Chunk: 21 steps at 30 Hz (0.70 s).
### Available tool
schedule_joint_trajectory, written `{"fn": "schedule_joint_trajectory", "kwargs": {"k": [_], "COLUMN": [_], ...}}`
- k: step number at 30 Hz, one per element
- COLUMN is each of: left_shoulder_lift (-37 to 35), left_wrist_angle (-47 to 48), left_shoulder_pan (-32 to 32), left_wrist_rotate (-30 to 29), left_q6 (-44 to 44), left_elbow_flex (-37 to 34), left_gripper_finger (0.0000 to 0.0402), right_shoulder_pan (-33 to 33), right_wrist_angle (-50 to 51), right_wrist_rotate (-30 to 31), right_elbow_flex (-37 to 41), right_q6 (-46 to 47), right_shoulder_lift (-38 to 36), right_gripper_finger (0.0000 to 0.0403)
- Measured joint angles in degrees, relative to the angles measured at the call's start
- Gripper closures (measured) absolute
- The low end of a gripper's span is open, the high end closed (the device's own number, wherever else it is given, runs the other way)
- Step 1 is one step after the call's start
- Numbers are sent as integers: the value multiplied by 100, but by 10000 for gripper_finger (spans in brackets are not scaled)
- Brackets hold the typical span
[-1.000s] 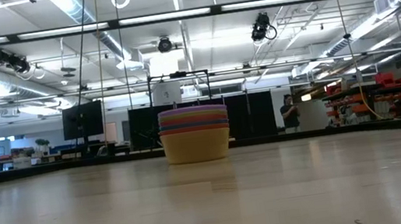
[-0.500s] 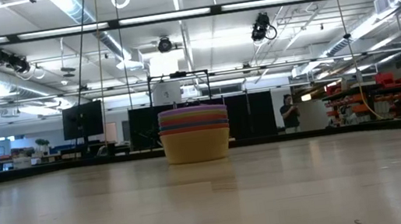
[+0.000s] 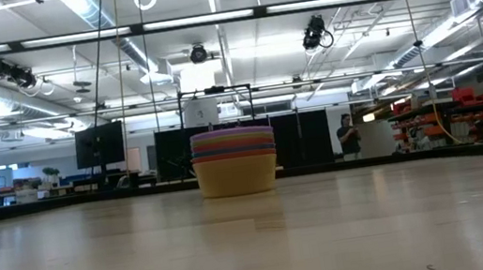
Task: Nest bowls inside each other
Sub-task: Return To Home Position
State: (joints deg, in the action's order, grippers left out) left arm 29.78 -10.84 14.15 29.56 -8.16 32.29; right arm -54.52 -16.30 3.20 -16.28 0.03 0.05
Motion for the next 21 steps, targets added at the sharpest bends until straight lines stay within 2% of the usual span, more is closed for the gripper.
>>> {"fn": "schedule_joint_trajectory", "kwargs": {"k": [6, 13, 21], "left_shoulder_lift": [-687, -1190, -1651], "left_wrist_angle": [-179, -400, -514], "left_shoulder_pan": [-6, -6, -6], "left_wrist_rotate": [-32, -337, -341], "left_q6": [-20, 28, 43], "left_elbow_flex": [-547, -1154, -1603], "left_gripper_finger": [377, 372, 368], "right_shoulder_pan": [3, 2, 2], "right_wrist_angle": [-142, -560, -521], "right_wrist_rotate": [331, 322, 322], "right_elbow_flex": [218, 545, 567], "right_q6": [-7, -18, -66], "right_shoulder_lift": [-2, -2, 0], "right_gripper_finger": [341, 341, 341]}}
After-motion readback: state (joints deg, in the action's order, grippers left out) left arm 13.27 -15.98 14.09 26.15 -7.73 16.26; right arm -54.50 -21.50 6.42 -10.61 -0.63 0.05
